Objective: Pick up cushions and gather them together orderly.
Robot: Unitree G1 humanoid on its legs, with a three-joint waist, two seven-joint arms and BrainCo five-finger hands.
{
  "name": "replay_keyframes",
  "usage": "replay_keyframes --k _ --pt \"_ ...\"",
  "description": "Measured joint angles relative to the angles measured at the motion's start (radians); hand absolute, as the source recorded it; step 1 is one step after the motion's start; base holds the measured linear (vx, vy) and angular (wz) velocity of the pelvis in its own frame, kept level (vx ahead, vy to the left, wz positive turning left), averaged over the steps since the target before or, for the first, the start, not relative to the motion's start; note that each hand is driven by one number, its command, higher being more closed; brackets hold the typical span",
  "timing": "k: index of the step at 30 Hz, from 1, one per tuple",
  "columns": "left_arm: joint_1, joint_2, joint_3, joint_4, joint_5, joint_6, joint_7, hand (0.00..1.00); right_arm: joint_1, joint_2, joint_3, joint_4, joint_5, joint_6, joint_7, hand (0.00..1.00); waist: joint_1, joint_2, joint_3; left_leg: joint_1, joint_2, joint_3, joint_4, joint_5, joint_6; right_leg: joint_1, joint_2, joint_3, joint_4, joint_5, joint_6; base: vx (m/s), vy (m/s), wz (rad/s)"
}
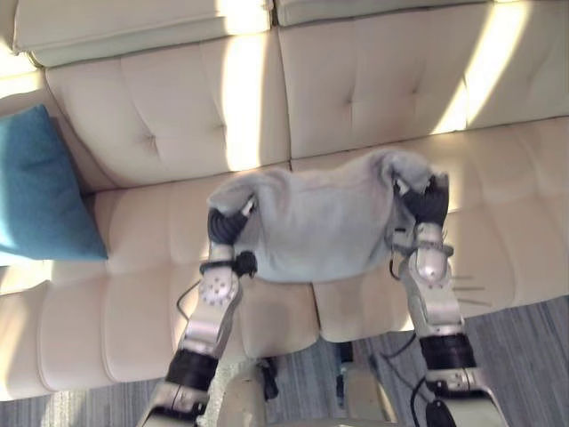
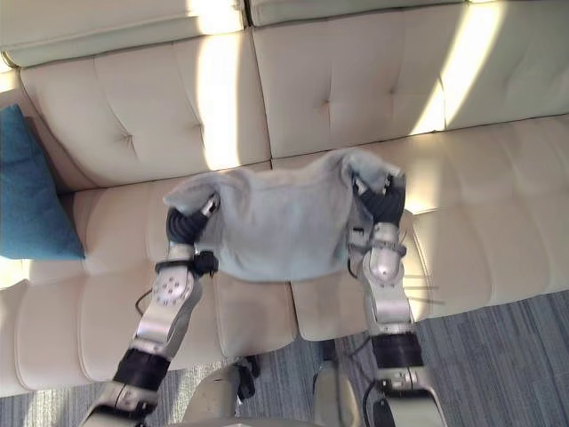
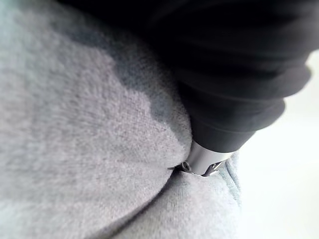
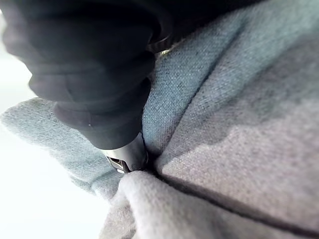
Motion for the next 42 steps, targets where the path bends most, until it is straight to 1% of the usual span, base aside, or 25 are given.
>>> replay_keyframes --k 1,3,5,6,7,9,10,12,15,16,17,18,19,21,22,23,25,27,30,32,34,36,39,41,42 --pt "-0.027 0.004 0.001 0.013 0.007 0.0 0.017 1.0 -0.032 -0.005 0.0 0.015 -0.009 0.0 -0.009 1.0 0.001 0.001 0.001 -0.006 0.0 -0.002 0.0 0.003 -0.003 -0.005 0.0 0.0 0.0 0.0 0.0 -0.06 -0.027 0.08" --pt "-0.165 0.029 0.016 0.071 0.034 0.0 0.072 1.0 -0.179 -0.033 0.0 0.078 -0.033 0.0 -0.047 1.0 0.002 0.005 0.049 -0.018 -0.001 -0.023 0.0 0.025 -0.002 -0.008 -0.001 -0.013 0.004 0.0 0.0 -0.09 -0.033 0.19" --pt "-0.257 0.042 0.032 0.112 0.043 -0.001 0.105 1.0 -0.267 -0.043 -0.001 0.115 -0.043 -0.001 -0.072 1.0 0.003 0.009 0.067 -0.046 -0.001 -0.032 -0.005 0.041 -0.005 -0.044 0.002 -0.018 0.02 0.0 0.0 -0.13 -0.027 0.14" --pt "-0.339 0.058 0.052 0.157 0.055 -0.001 0.127 1.0 -0.346 -0.053 -0.004 0.155 -0.054 -0.001 -0.09 1.0 0.003 0.011 0.091 -0.06 -0.012 -0.037 -0.03 0.07 -0.003 -0.071 0.001 -0.021 0.033 0.0 0.0 -0.13 -0.017 0.1" --pt "-0.367 0.063 0.057 0.174 0.055 0.0 0.131 1.0 -0.371 -0.056 -0.005 0.17 -0.054 -0.001 -0.093 1.0 0.003 0.013 0.101 -0.063 -0.014 -0.04 -0.04 0.08 -0.002 -0.079 0.001 -0.021 0.036 0.0 0.0 -0.13 -0.017 0.16" --pt "-0.472 0.085 0.071 0.224 0.056 0.0 0.163 1.0 -0.479 -0.06 -0.012 0.246 -0.061 -0.001 -0.119 1.0 0.007 0.022 0.129 -0.089 -0.019 -0.046 -0.085 0.12 -0.005 -0.121 0.002 -0.023 0.038 0.004 -0.007 -0.12 -0.019 0.09" --pt "-0.488 0.088 0.075 0.231 0.056 0.0 0.169 1.0 -0.498 -0.06 -0.012 0.262 -0.061 -0.001 -0.123 1.0 0.008 0.021 0.137 -0.09 -0.02 -0.047 -0.096 0.129 -0.004 -0.128 0.002 -0.023 0.041 0.005 -0.008 -0.09 -0.018 0.07" --pt "-0.56 0.097 0.084 0.279 0.056 0.001 0.186 1.0 -0.565 -0.062 -0.036 0.321 -0.061 0.001 -0.135 1.0 0.011 0.031 0.171 -0.094 -0.027 -0.052 -0.137 0.164 -0.004 -0.153 0.003 -0.025 0.053 0.005 -0.008 -0.09 -0.018 0.08" --pt "-0.604 0.101 0.082 0.304 0.054 0.001 0.185 1.0 -0.616 -0.075 -0.052 0.371 -0.059 0.002 -0.139 1.0 0.011 0.041 0.182 -0.12 -0.034 -0.06 -0.168 0.188 -0.005 -0.198 0.006 -0.025 0.07 0.005 -0.008 -0.05 -0.014 0.06" --pt "-0.623 0.097 0.078 0.324 0.053 0.0 0.182 1.0 -0.626 -0.086 -0.057 0.386 -0.053 0.005 -0.14 0.0 0.011 0.047 0.196 -0.121 -0.035 -0.066 -0.173 0.189 -0.005 -0.2 0.006 -0.026 0.07 0.005 -0.008 -0.02 0.012 0.05" --pt "-0.626 0.095 0.078 0.331 0.051 0.0 0.179 0.0 -0.629 -0.086 -0.061 0.391 -0.048 0.005 -0.139 0.0 0.011 0.048 0.201 -0.121 -0.035 -0.067 -0.173 0.189 -0.005 -0.2 0.006 -0.026 0.07 0.005 -0.008 -0.02 0.015 0.04" --pt "-0.631 0.092 0.076 0.348 0.042 -0.004 0.168 0.0 -0.634 -0.086 -0.074 0.406 -0.046 0.005 -0.139 0.0 0.011 0.051 0.204 -0.122 -0.036 -0.067 -0.173 0.189 -0.005 -0.201 0.005 -0.026 0.07 0.005 -0.008 0.0 0.0 0.0" --pt "-0.644 0.093 0.076 0.382 -0.001 -0.02 0.156 0.0 -0.651 -0.091 -0.089 0.436 -0.016 0.006 -0.138 0.0 0.013 0.056 0.206 -0.122 -0.037 -0.068 -0.173 0.189 -0.006 -0.201 0.005 -0.025 0.07 0.005 -0.008 0.0 0.0 0.0" --pt "-0.662 0.096 0.077 0.408 -0.029 -0.024 0.141 0.0 -0.666 -0.101 -0.092 0.451 0.004 0.006 -0.138 0.0 0.016 0.06 0.208 -0.125 -0.037 -0.068 -0.173 0.191 -0.008 -0.206 0.005 -0.024 0.072 0.005 -0.008 0.0 0.0 0.0" --pt "-0.691 0.108 0.08 0.443 -0.047 -0.025 0.132 0.0 -0.688 -0.103 -0.093 0.465 0.02 0.006 -0.137 0.0 0.018 0.061 0.209 -0.135 -0.038 -0.071 -0.174 0.202 -0.023 -0.222 0.003 -0.02 0.082 0.005 -0.008 -0.01 -0.011 -0.04" --pt "-0.702 0.112 0.08 0.456 -0.048 -0.025 0.128 0.0 -0.692 -0.104 -0.094 0.465 0.021 0.006 -0.137 0.0 0.021 0.061 0.209 -0.137 -0.037 -0.071 -0.174 0.203 -0.025 -0.229 0.004 -0.019 0.088 0.005 -0.008 -0.02 -0.021 -0.04" --pt "-0.752 0.138 0.082 0.513 -0.054 -0.022 0.118 0.0 -0.71 -0.103 -0.104 0.474 0.029 0.006 -0.134 0.0 0.027 0.063 0.21 -0.144 -0.039 -0.074 -0.194 0.235 -0.042 -0.247 0.003 -0.016 0.095 0.005 -0.008 -0.03 -0.041 0.01" --pt "-0.783 0.165 0.084 0.536 -0.057 -0.019 0.105 0.0 -0.739 -0.109 -0.115 0.497 0.031 0.006 -0.134 0.0 0.027 0.069 0.214 -0.144 -0.038 -0.075 -0.213 0.253 -0.044 -0.258 0.003 -0.017 0.105 0.005 -0.008 -0.03 -0.036 0.01" --pt "-0.823 0.224 0.088 0.571 -0.057 -0.016 0.079 0.0 -0.785 -0.147 -0.115 0.509 0.06 0.007 -0.131 0.0 0.03 0.078 0.223 -0.145 -0.034 -0.076 -0.227 0.253 -0.043 -0.274 0.011 -0.014 0.116 0.005 -0.008 -0.02 -0.01 -0.04" --pt "-0.831 0.256 0.096 0.571 -0.058 -0.016 0.076 0.0 -0.804 -0.176 -0.115 0.509 0.07 0.007 -0.13 0.0 0.03 0.079 0.225 -0.147 -0.034 -0.076 -0.231 0.253 -0.043 -0.288 0.014 -0.009 0.134 0.004 -0.008 -0.02 -0.009 -0.02" --pt "-0.843 0.279 0.131 0.571 -0.069 -0.016 0.075 0.0 -0.818 -0.213 -0.117 0.503 0.108 0.007 -0.131 0.0 0.036 0.08 0.227 -0.149 -0.034 -0.076 -0.234 0.253 -0.043 -0.305 0.016 -0.006 0.153 0.003 -0.009 -0.04 -0.015 -0.04" --pt "-0.85 0.314 0.162 0.566 -0.106 -0.016 0.074 0.0 -0.818 -0.254 -0.121 0.475 0.148 0.006 -0.13 0.0 0.05 0.08 0.228 -0.151 -0.034 -0.076 -0.239 0.253 -0.044 -0.323 0.016 -0.002 0.178 -0.004 -0.012 -0.02 -0.009 -0.02" --pt "-0.84 0.356 0.173 0.534 -0.146 -0.017 0.067 0.0 -0.815 -0.284 -0.145 0.414 0.182 0.006 -0.127 0.0 0.053 0.076 0.235 -0.151 -0.033 -0.076 -0.239 0.253 -0.044 -0.336 0.014 -0.005 0.209 -0.019 -0.015 -0.03 -0.038 0.05" --pt "-0.782 0.371 0.204 0.454 -0.159 -0.019 0.044 0.0 -0.775 -0.306 -0.158 0.33 0.21 0.002 -0.107 0.0 0.053 0.076 0.239 -0.151 -0.032 -0.078 -0.238 0.253 -0.044 -0.338 0.008 -0.013 0.224 -0.027 -0.015 -0.02 -0.033 0.09" --pt "-0.721 0.372 0.215 0.396 -0.175 -0.022 0.031 0.0 -0.719 -0.323 -0.159 0.274 0.218 -0.002 -0.095 0.0 0.053 0.076 0.239 -0.147 -0.031 -0.08 -0.238 0.253 -0.044 -0.337 0.007 -0.017 0.232 -0.029 -0.016 -0.01 -0.037 0.08"
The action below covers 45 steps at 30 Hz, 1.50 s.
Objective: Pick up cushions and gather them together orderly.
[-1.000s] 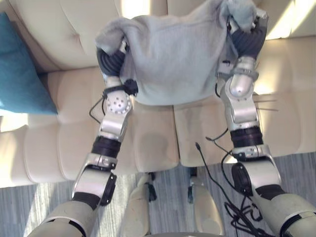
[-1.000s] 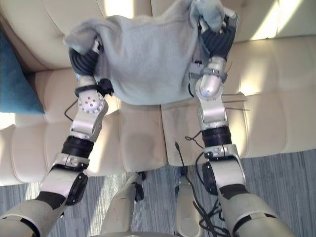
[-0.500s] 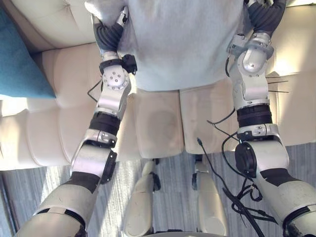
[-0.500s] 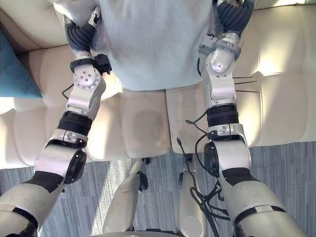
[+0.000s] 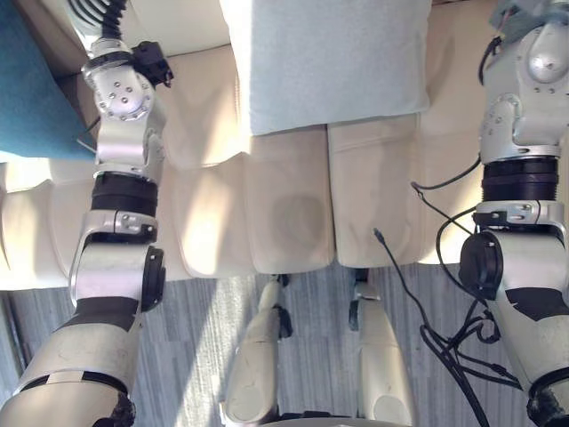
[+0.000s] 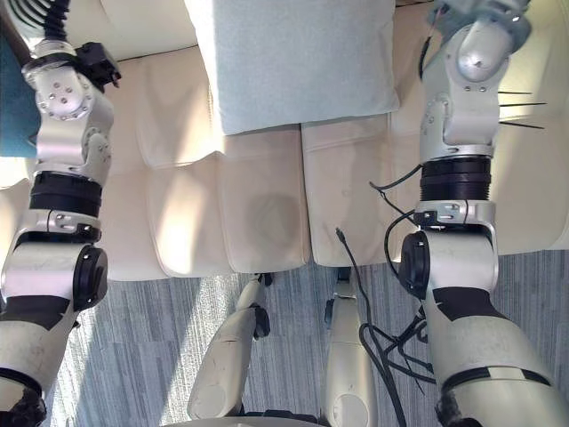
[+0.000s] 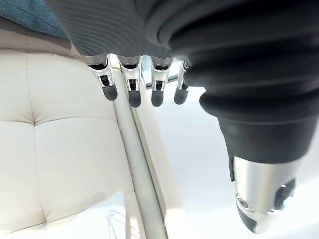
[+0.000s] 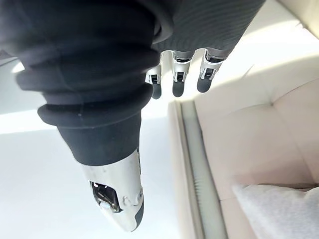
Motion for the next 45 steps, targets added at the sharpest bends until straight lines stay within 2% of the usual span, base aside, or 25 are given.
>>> replay_keyframes --k 3,6,7,10,12,14,15,17,20,25,28,32,33,34,35,36,37,38,39,40,41,42,43,44,45 --pt "0.215 -0.005 0.014 -0.15 -0.026 -0.012 -0.033 0.0 0.206 -0.028 -0.002 -0.135 0.025 -0.002 0.053 0.0 -0.002 -0.001 0.0 0.012 0.001 0.0 0.003 0.0 0.0 0.011 -0.006 -0.005 0.012 -0.003 0.0 0.02 -0.047 0.05" --pt "0.497 -0.076 0.029 -0.258 -0.037 -0.018 -0.104 0.0 0.505 -0.018 -0.006 -0.194 0.034 0.002 0.134 0.0 -0.001 -0.007 -0.004 0.052 0.001 0.006 0.005 -0.008 0.007 0.053 -0.009 -0.006 0.01 -0.009 0.005 0.03 -0.037 0.03" --pt "0.617 -0.12 0.027 -0.289 -0.036 -0.018 -0.137 0.0 0.634 0.005 -0.004 -0.214 0.032 0.003 0.168 0.0 -0.002 -0.014 -0.007 0.066 0.0 0.008 0.013 -0.027 0.026 0.073 -0.011 -0.007 0.01 -0.03 0.007 0.02 -0.035 0.02" --pt "0.85 -0.214 0.019 -0.314 -0.026 -0.016 -0.2 0.0 0.876 0.084 0.002 -0.24 0.009 0.004 0.243 0.0 -0.001 -0.036 -0.019 0.084 0.003 0.008 0.032 -0.048 0.023 0.106 -0.01 -0.01 0.004 -0.045 0.008 0.02 -0.042 0.03" --pt "1.015 -0.296 0.018 -0.3 -0.002 -0.003 -0.253 0.0 1.065 0.168 -0.002 -0.239 -0.056 0.006 0.295 0.0 0.0 -0.055 -0.029 0.131 0.008 0.009 0.049 -0.072 0.025 0.164 -0.008 -0.02 -0.007 -0.053 0.008 0.06 -0.041 0.0" --pt "1.143 -0.338 0.017 -0.22 0.043 0.012 -0.298 0.0 1.207 0.245 -0.002 -0.187 -0.123 0.008 0.329 0.0 -0.001 -0.077 -0.061 0.19 0.011 0.008 0.066 -0.104 0.023 0.24 -0.008 -0.03 -0.026 -0.071 0.009 0.06 -0.027 0.01" --pt "1.195 -0.348 0.019 -0.148 0.075 0.026 -0.32 0.0 1.274 0.272 -0.002 -0.125 -0.158 0.009 0.339 0.0 -0.004 -0.087 -0.11 0.203 0.011 0.004 0.076 -0.112 0.021 0.269 -0.007 -0.037 -0.044 -0.076 0.012 0.07 0.0 0.06" --pt "1.246 -0.349 0.02 -0.021 0.132 0.046 -0.35 0.0 1.349 0.288 -0.004 -0.002 -0.219 0.013 0.35 0.0 -0.006 -0.099 -0.175 0.234 0.013 0.002 0.076 -0.124 0.018 0.312 -0.004 -0.045 -0.071 -0.078 0.012 0.12 0.005 0.05" --pt "1.275 -0.348 0.031 0.114 0.211 0.066 -0.372 0.0 1.383 0.288 -0.02 0.163 -0.282 0.027 0.371 0.0 -0.028 -0.1 -0.208 0.292 0.007 -0.011 0.065 -0.127 0.018 0.392 -0.008 -0.06 -0.107 -0.075 0.018 0.05 0.021 0.1" --pt "1.284 -0.337 0.039 0.163 0.276 0.068 -0.383 0.0 1.394 0.285 -0.046 0.258 -0.331 0.04 0.393 0.0 -0.029 -0.101 -0.221 0.375 0.0 0.0 0.064 -0.136 0.019 0.474 -0.009 -0.052 -0.137 -0.066 0.025 0.0 0.015 -0.02" --pt "1.276 -0.323 0.04 0.163 0.288 0.067 -0.389 0.0 1.378 0.285 -0.041 0.26 -0.338 0.044 0.402 0.0 -0.024 -0.107 -0.224 0.371 0.005 0.035 0.085 -0.142 0.027 0.461 -0.006 -0.015 -0.144 -0.039 0.029 -0.05 0.035 -0.37" --pt "1.242 -0.318 0.04 0.148 0.287 0.066 -0.384 0.0 1.366 0.287 -0.029 0.257 -0.35 0.05 0.4 0.0 -0.024 -0.112 -0.224 0.259 0.042 0.062 0.246 -0.198 0.053 0.403 -0.004 0.027 -0.129 0.009 0.051 -0.09 0.033 -0.3" --pt "1.235 -0.328 0.044 0.111 0.286 0.064 -0.378 0.0 1.36 0.297 -0.025 0.255 -0.349 0.053 0.399 0.0 -0.008 -0.104 -0.22 0.23 0.077 0.072 0.266 -0.205 0.065 0.355 0.013 0.023 0.014 -0.03 0.035 -0.17 0.022 -0.21" --pt "1.232 -0.324 0.038 0.085 0.286 0.063 -0.371 0.0 1.367 0.307 -0.014 0.254 -0.349 0.053 0.399 0.0 -0.007 -0.114 -0.215 0.232 0.081 0.063 0.286 -0.212 0.075 0.309 0.004 0.015 0.278 -0.118 0.013 -0.16 -0.018 -0.07" --pt "1.232 -0.324 0.037 0.075 0.285 0.064 -0.368 0.0 1.376 0.31 -0.003 0.255 -0.349 0.053 0.398 0.0 -0.006 -0.11 -0.212 0.233 0.08 0.058 0.293 -0.213 0.078 0.303 -0.006 0.015 0.4 -0.143 0.021 -0.15 -0.112 0.17" --pt "1.234 -0.327 0.03 0.05 0.284 0.066 -0.367 0.0 1.393 0.315 0.017 0.255 -0.349 0.052 0.398 0.0 0.001 -0.133 -0.224 0.23 0.081 0.043 0.308 -0.212 0.078 0.311 -0.018 0.028 0.586 -0.156 0.027 -0.2 -0.198 0.26" --pt "1.243 -0.327 0.031 0.033 0.284 0.062 -0.364 0.0 1.396 0.314 0.036 0.26 -0.349 0.051 0.398 0.0 0.003 -0.139 -0.228 0.214 0.081 0.029 0.317 -0.193 0.062 0.352 -0.03 0.037 0.667 -0.169 0.048 -0.18 -0.182 0.29" --pt "1.242 -0.328 0.032 0.033 0.284 0.064 -0.362 0.0 1.396 0.314 0.042 0.264 -0.349 0.051 0.398 0.0 0.003 -0.151 -0.233 0.205 0.077 0.021 0.318 -0.173 0.052 0.376 -0.035 0.043 0.66 -0.164 0.055 -0.23 -0.264 0.33" --pt "1.241 -0.334 0.032 0.035 0.284 0.067 -0.355 0.0 1.388 0.314 0.043 0.27 -0.359 0.056 0.394 0.0 0.009 -0.183 -0.243 0.184 0.067 0.016 0.31 -0.133 0.035 0.435 -0.043 0.043 0.562 -0.213 0.081 -0.26 -0.259 0.28" --pt "1.241 -0.368 0.039 0.034 0.283 0.073 -0.343 0.0 1.364 0.3 0.04 0.27 -0.366 0.069 0.381 0.0 0.01 -0.157 -0.235 0.159 0.084 0.009 0.288 -0.081 0.042 0.461 -0.021 0.012 0.479 -0.292 0.064 -0.34 -0.32 0.11" --pt "1.241 -0.389 0.034 0.03 0.282 0.073 -0.342 0.0 1.353 0.291 0.039 0.267 -0.356 0.068 0.373 0.0 0.01 -0.139 -0.237 0.137 0.109 0.022 0.277 -0.049 0.047 0.459 0.001 -0.012 0.436 -0.328 0.05 -0.35 -0.266 -0.18" --pt "1.248 -0.406 0.016 0.022 0.281 0.072 -0.341 0.0 1.334 0.279 0.042 0.266 -0.346 0.063 0.372 0.0 0.028 -0.114 -0.233 0.116 0.142 0.036 0.247 -0.008 0.04 0.452 0.033 -0.037 0.379 -0.373 0.033 -0.31 -0.236 -0.34" --pt "1.249 -0.414 0.007 0.022 0.28 0.073 -0.341 0.0 1.323 0.269 0.044 0.271 -0.345 0.061 0.371 0.0 0.033 -0.099 -0.228 0.116 0.157 0.035 0.219 0.014 0.031 0.452 0.052 -0.044 0.356 -0.388 0.012 -0.49 -0.28 -0.2" --pt "1.249 -0.427 -0.015 0.029 0.269 0.074 -0.341 0.0 1.299 0.248 0.041 0.295 -0.335 0.064 0.37 0.0 0.025 -0.069 -0.22 0.119 0.171 0.024 0.149 0.024 0.02 0.456 0.072 -0.07 0.3 -0.404 -0.013 -0.4 -0.182 -0.06" --pt "1.238 -0.429 -0.019 0.031 0.266 0.075 -0.342 0.0 1.283 0.248 0.027 0.313 -0.317 0.071 0.364 0.0 0.025 -0.076 -0.215 0.121 0.163 0.022 0.141 -0.068 -0.009 0.457 0.053 -0.105 0.251 -0.405 -0.053 -0.38 -0.15 -0.06"
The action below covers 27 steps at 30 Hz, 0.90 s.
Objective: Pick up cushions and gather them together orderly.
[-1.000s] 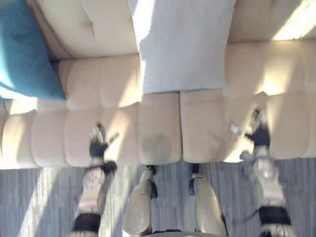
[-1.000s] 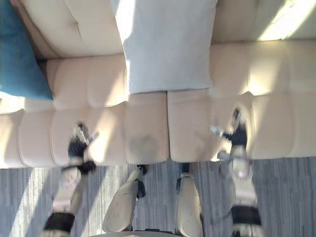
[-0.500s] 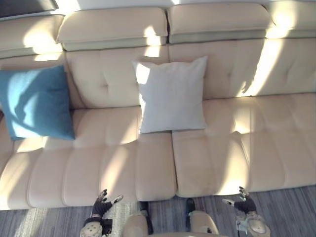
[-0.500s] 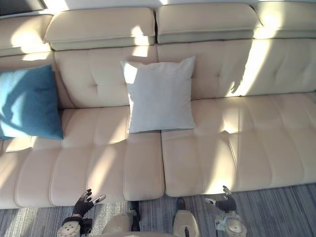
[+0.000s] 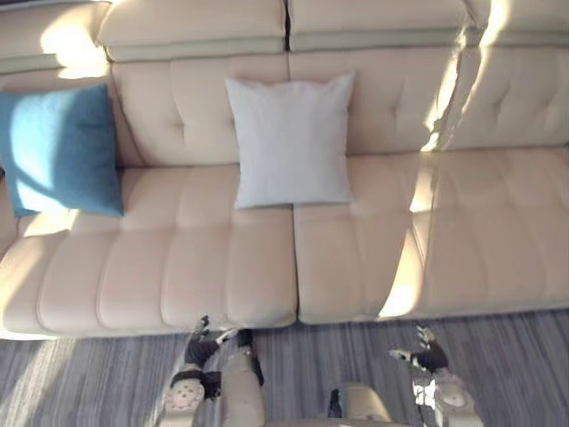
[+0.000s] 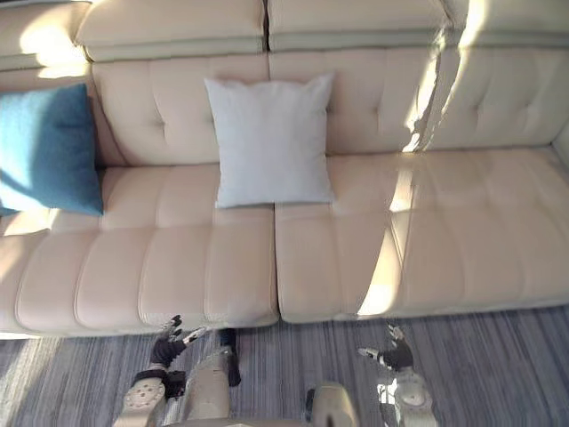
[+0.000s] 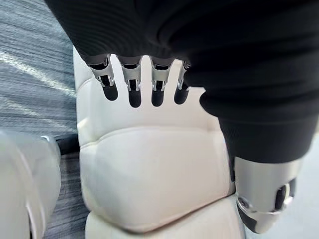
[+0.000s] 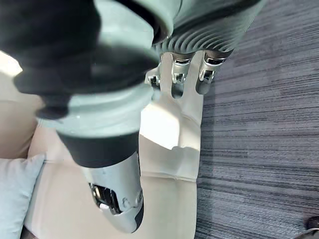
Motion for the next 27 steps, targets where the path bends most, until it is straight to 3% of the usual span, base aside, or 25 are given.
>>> replay_keyframes --k 1,2,3,4,7,9,12,16,19,20,21,22,24,25,26,27 --pt "-0.005 -0.002 0.0 0.0 0.0 0.0 0.0 0.0 -0.005 0.006 -0.009 0.002 0.002 0.0 -0.006 0.0 0.003 -0.013 0.008 -0.007 -0.011 -0.002 0.039 -0.003 -0.002 0.0 -0.013 -0.006 -0.016 0.008 -0.016 -0.28 -0.094 0.0" --pt "-0.005 -0.003 0.0 0.002 0.001 0.0 0.0 0.0 -0.009 0.01 -0.029 0.002 0.005 0.001 -0.012 0.0 -0.012 -0.023 0.012 -0.015 -0.058 -0.016 0.222 -0.025 0.001 0.0 -0.048 -0.013 -0.035 0.039 -0.02 -0.26 -0.087 0.09" --pt "0.002 -0.003 0.0 0.001 0.001 0.0 -0.001 0.0 -0.002 0.009 -0.029 0.001 0.007 0.002 -0.013 0.0 -0.022 -0.036 0.015 -0.008 -0.074 -0.019 0.289 -0.064 0.001 -0.003 -0.055 -0.012 -0.047 0.05 -0.019 -0.32 -0.072 0.11" --pt "0.003 -0.003 0.001 -0.004 0.002 0.0 -0.002 0.0 0.007 0.007 -0.029 -0.016 0.007 0.002 -0.012 0.0 -0.027 -0.024 0.007 0.012 -0.077 -0.023 0.38 -0.173 0.002 -0.005 -0.052 -0.003 -0.076 0.077 -0.019 -0.22 -0.001 -0.14" --pt "0.01 -0.002 0.004 -0.004 0.001 0.0 -0.002 0.0 0.003 0.019 -0.026 -0.016 0.006 0.002 -0.011 0.0 -0.026 -0.01 0.001 0.096 -0.087 -0.071 0.449 -0.341 -0.001 -0.045 -0.033 0.052 -0.104 0.13 -0.004 -0.14 0.073 -0.47" --pt "-0.003 0.0 0.0 -0.001 0.001 0.0 -0.001 0.0 0.002 0.021 -0.026 -0.013 0.003 0.004 -0.011 0.0 -0.029 0.002 -0.006 0.145 -0.107 -0.08 0.337 -0.373 0.006 -0.072 -0.029 0.079 -0.109 0.154 0.015 -0.12 0.138 -0.39" --pt "-0.023 0.009 -0.011 0.001 0.002 0.001 -0.001 0.0 0.002 0.026 -0.034 -0.018 -0.004 0.004 -0.009 0.0 -0.045 -0.016 -0.011 0.182 -0.131 -0.032 0.242 -0.332 0.01 -0.065 -0.038 0.116 -0.204 0.225 0.047 -0.15 0.16 -0.4" --pt "-0.041 0.026 -0.032 0.008 0.003 0.003 0.001 0.0 -0.008 0.032 -0.034 -0.024 -0.002 0.005 -0.012 0.0 -0.077 -0.014 -0.011 0.184 -0.143 0.015 0.259 -0.338 0.02 -0.094 -0.014 0.224 -0.261 0.293 0.073 -0.06 0.101 -0.7" --pt "-0.047 0.036 -0.029 0.003 0.004 0.004 0.003 0.0 -0.019 0.049 -0.026 -0.067 -0.002 0.006 -0.012 0.0 -0.08 -0.014 -0.011 0.189 -0.106 0.112 0.296 -0.373 0.051 -0.152 0.025 0.28 -0.281 0.369 0.08 -0.09 0.075 -1.69" --pt "-0.048 0.045 -0.029 -0.002 0.004 0.005 0.004 0.0 -0.043 0.056 -0.018 -0.066 -0.003 0.009 -0.012 0.0 -0.082 -0.016 -0.01 0.203 -0.072 0.204 0.292 -0.391 0.058 -0.175 0.017 0.178 -0.332 0.42 0.036 -0.15 0.011 -2.12" --pt "-0.06 0.047 -0.029 -0.005 0.004 0.008 0.006 0.0 -0.061 0.055 -0.016 -0.064 -0.003 0.012 -0.015 0.0 -0.097 -0.011 -0.004 0.222 -0.054 0.292 0.292 -0.4 0.067 -0.194 -0.047 -0.01 -0.314 0.37 -0.044 -0.14 0.023 -2.09" --pt "-0.067 0.049 -0.029 -0.01 0.004 0.01 0.008 0.0 -0.071 0.053 -0.013 -0.059 -0.004 0.013 -0.016 0.0 -0.1 -0.009 -0.002 0.239 -0.046 0.335 0.29 -0.409 0.065 -0.196 -0.092 -0.122 -0.3 0.35 -0.074 -0.11 0.049 -2.11" --pt "-0.043 0.053 -0.013 -0.046 0.003 0.01 0.019 0.0 -0.103 0.043 0.03 -0.023 -0.011 0.014 -0.027 0.0 -0.081 -0.001 0.001 0.35 0.004 0.544 0.286 -0.452 0.049 -0.152 -0.245 -0.564 -0.217 0.278 -0.193 -0.01 0.03 -2.7" --pt "-0.038 0.055 -0.005 -0.054 0.004 0.01 0.018 0.0 -0.111 0.043 0.037 -0.015 -0.012 0.014 -0.029 0.0 -0.074 -0.005 0.0 0.377 0.005 0.589 0.288 -0.46 0.036 -0.141 -0.268 -0.63 -0.203 0.276 -0.194 0.13 -0.118 -2.98" --pt "-0.028 0.062 -0.001 -0.055 0.003 0.012 0.018 0.0 -0.126 0.044 0.043 -0.013 -0.018 0.017 -0.029 0.0 -0.073 -0.008 -0.004 0.414 0.011 0.654 0.31 -0.474 0.01 -0.14 -0.276 -0.672 -0.198 0.311 -0.141 0.18 -0.227 -2.81" --pt "-0.027 0.076 0.002 -0.054 0.003 0.015 0.016 0.0 -0.139 0.039 0.043 -0.013 -0.036 0.019 -0.03 0.0 -0.077 -0.001 -0.001 0.444 0.032 0.678 0.359 -0.491 -0.008 -0.165 -0.246 -0.623 -0.192 0.343 -0.101 0.21 -0.243 -2.57"
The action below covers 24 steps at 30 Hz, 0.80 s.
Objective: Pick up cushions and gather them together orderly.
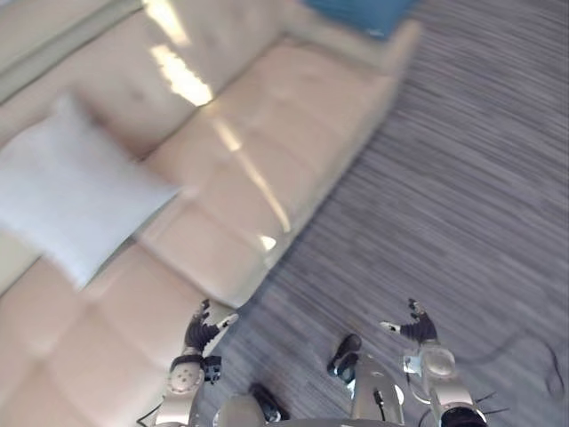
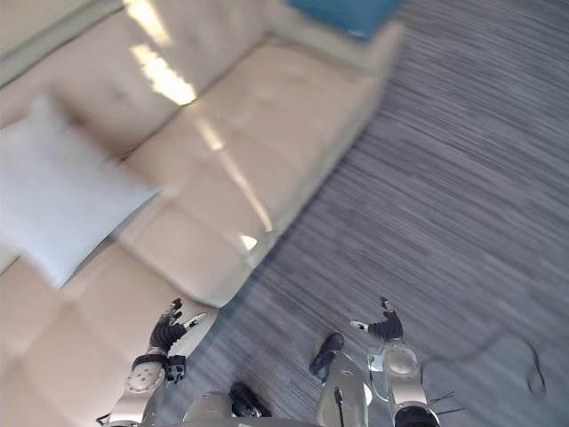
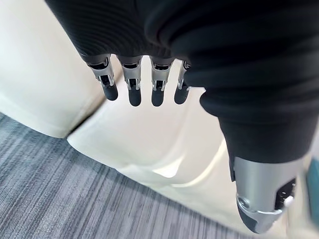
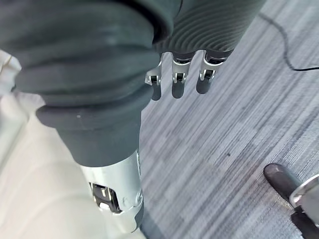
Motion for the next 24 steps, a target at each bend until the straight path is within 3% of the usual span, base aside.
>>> replay_keyframes --k 1,2,3,4,5,6,7,9,11,13,14,15,16,17,18,19,20,21,24 --pt "-0.003 0.001 0.001 0.002 0.0 0.001 0.0 0.0 -0.006 -0.004 -0.001 0.0 -0.005 0.002 -0.002 0.0 -0.001 0.005 0.002 0.008 0.015 -0.002 0.026 -0.003 0.0 -0.007 0.018 0.024 0.003 0.006 0.003 0.24 -0.245 -2.23" --pt "-0.016 -0.003 0.006 0.002 0.0 0.002 0.0 0.0 0.0 -0.013 0.0 0.001 -0.006 0.006 -0.002 0.0 -0.001 0.015 0.002 0.014 0.061 -0.033 0.126 0.0 0.005 -0.015 0.063 0.08 0.007 0.014 0.005 0.31 -0.22 -2.07" --pt "-0.018 -0.007 0.006 0.002 -0.001 -0.001 0.001 0.0 0.003 -0.023 0.003 0.001 -0.006 0.007 -0.004 0.0 0.003 0.04 -0.001 -0.015 0.127 -0.14 0.28 0.039 0.077 -0.008 0.138 0.147 0.0 -0.005 0.005 0.33 -0.214 -2.03" --pt "-0.017 -0.008 0.006 0.003 -0.001 -0.001 0.001 0.0 0.001 -0.024 0.005 0.001 -0.006 0.007 -0.005 0.0 0.006 0.045 0.001 -0.037 0.143 -0.2 0.343 0.075 0.129 0.0 0.165 0.176 -0.009 -0.008 0.001 0.36 -0.142 -1.95" --pt "-0.014 -0.013 -0.011 0.005 -0.003 0.0 0.001 0.0 -0.003 -0.026 0.016 0.0 -0.005 0.007 -0.011 0.0 0.009 0.057 0.004 -0.095 0.138 -0.357 0.453 0.122 0.13 0.026 0.205 0.23 -0.043 -0.007 0.0 0.37 -0.025 -1.76" --pt "-0.019 -0.028 -0.028 0.003 -0.004 -0.001 0.001 0.0 -0.005 -0.027 0.021 0.002 -0.005 0.007 -0.025 0.0 0.017 0.064 0.006 -0.164 0.084 -0.499 0.525 0.071 0.064 0.05 0.232 0.286 -0.067 -0.008 -0.001 0.45 0.037 -2.05" --pt "-0.028 -0.047 -0.04 0.003 -0.006 -0.005 0.001 0.0 -0.001 -0.028 0.02 0.014 -0.005 0.008 -0.032 0.0 0.026 0.059 0.012 -0.248 0.004 -0.628 0.542 0.016 0.051 0.097 0.244 0.342 -0.102 -0.008 -0.001 0.39 0.073 -1.53" --pt "-0.028 -0.054 -0.043 0.0 -0.022 -0.007 0.001 0.0 0.008 -0.026 0.02 0.021 -0.005 0.013 -0.043 0.0 0.05 0.04 0.024 -0.327 -0.071 -0.713 0.472 0.007 0.061 0.161 0.243 0.402 -0.136 -0.02 0.019 0.39 0.1 -1.13" --pt "-0.026 -0.054 -0.039 -0.014 -0.023 -0.006 0.006 0.0 0.005 -0.024 0.022 0.021 -0.004 0.012 -0.044 0.0 0.062 0.046 0.033 -0.431 -0.122 -0.794 0.35 0.015 0.051 0.221 0.244 0.433 -0.175 -0.034 0.042 0.37 0.165 -0.88" --pt "-0.012 -0.058 -0.036 -0.035 -0.023 -0.006 0.011 0.0 0.007 -0.032 0.022 0.038 -0.003 0.012 -0.045 0.0 0.091 0.069 0.031 -0.478 -0.164 -0.825 0.044 0.089 -0.026 0.258 0.254 0.483 -0.196 -0.059 0.09 0.38 0.242 -0.84" --pt "-0.007 -0.063 -0.031 -0.039 -0.023 -0.007 0.017 0.0 0.012 -0.033 0.017 0.042 -0.003 0.012 -0.046 0.0 0.109 0.084 0.027 -0.475 -0.161 -0.827 0.007 0.164 0.016 0.27 0.267 0.504 -0.194 -0.068 0.105 0.43 0.269 -1.0" --pt "0.005 -0.061 -0.024 -0.039 -0.023 -0.005 0.029 0.0 0.019 -0.021 0.02 0.047 -0.003 0.019 -0.047 0.0 0.135 0.074 0.012 -0.463 -0.18 -0.821 0.036 0.191 0.095 0.29 0.26 0.548 -0.19 -0.09 0.138 0.4 0.223 -0.57" --pt "0.005 -0.058 -0.009 -0.041 -0.023 -0.005 0.029 0.0 0.024 -0.016 0.02 0.044 -0.003 0.02 -0.047 0.0 0.13 0.055 0.006 -0.465 -0.198 -0.813 0.045 0.177 0.111 0.293 0.241 0.557 -0.186 -0.101 0.154 0.65 0.319 -0.21" --pt "0.002 -0.06 -0.001 -0.045 -0.023 -0.006 0.028 0.0 0.033 -0.013 0.013 0.046 -0.003 0.021 -0.047 0.0 0.127 0.012 -0.006 -0.463 -0.237 -0.809 0.055 0.127 0.13 0.276 0.186 0.561 -0.125 -0.144 0.192 0.68 0.296 0.35" --pt "0.004 -0.062 -0.009 -0.045 -0.023 -0.003 0.029 0.0 0.045 -0.005 -0.006 0.044 -0.004 0.022 -0.048 0.0 0.127 -0.021 -0.007 -0.44 -0.284 -0.796 0.065 0.078 0.149 0.235 0.129 0.58 0.025 -0.182 0.228 0.56 0.241 0.35" --pt "0.009 -0.063 -0.02 -0.045 -0.023 -0.002 0.028 0.0 0.051 0.001 -0.022 0.044 -0.005 0.023 -0.049 0.0 0.122 -0.026 -0.005 -0.421 -0.298 -0.795 0.074 0.052 0.161 0.204 0.109 0.595 0.131 -0.181 0.232 0.57 0.252 0.38" --pt "0.029 -0.06 -0.04 -0.046 -0.023 0.0 0.027 0.0 0.056 0.014 -0.032 0.045 -0.005 0.028 -0.051 0.0 0.107 -0.03 -0.001 -0.359 -0.324 -0.797 0.085 0.015 0.187 0.139 0.067 0.625 0.376 -0.121 0.295 0.6 0.213 0.33" --pt "0.043 -0.056 -0.043 -0.046 -0.024 0.004 0.028 0.0 0.061 0.028 -0.027 0.045 -0.011 0.029 -0.05 0.0 0.102 -0.03 0.004 -0.276 -0.337 -0.802 0.088 -0.03 0.204 0.081 0.05 0.647 0.584 -0.086 0.3 0.75 0.239 0.27" --pt "0.054 -0.039 -0.051 -0.057 -0.027 0.009 0.036 0.0 0.055 0.036 -0.024 0.047 -0.014 0.028 -0.047 0.0 0.101 -0.015 0.007 -0.127 -0.338 -0.823 0.024 -0.061 0.205 -0.017 0.047 0.569 0.664 -0.158 0.177 0.63 0.076 0.13"
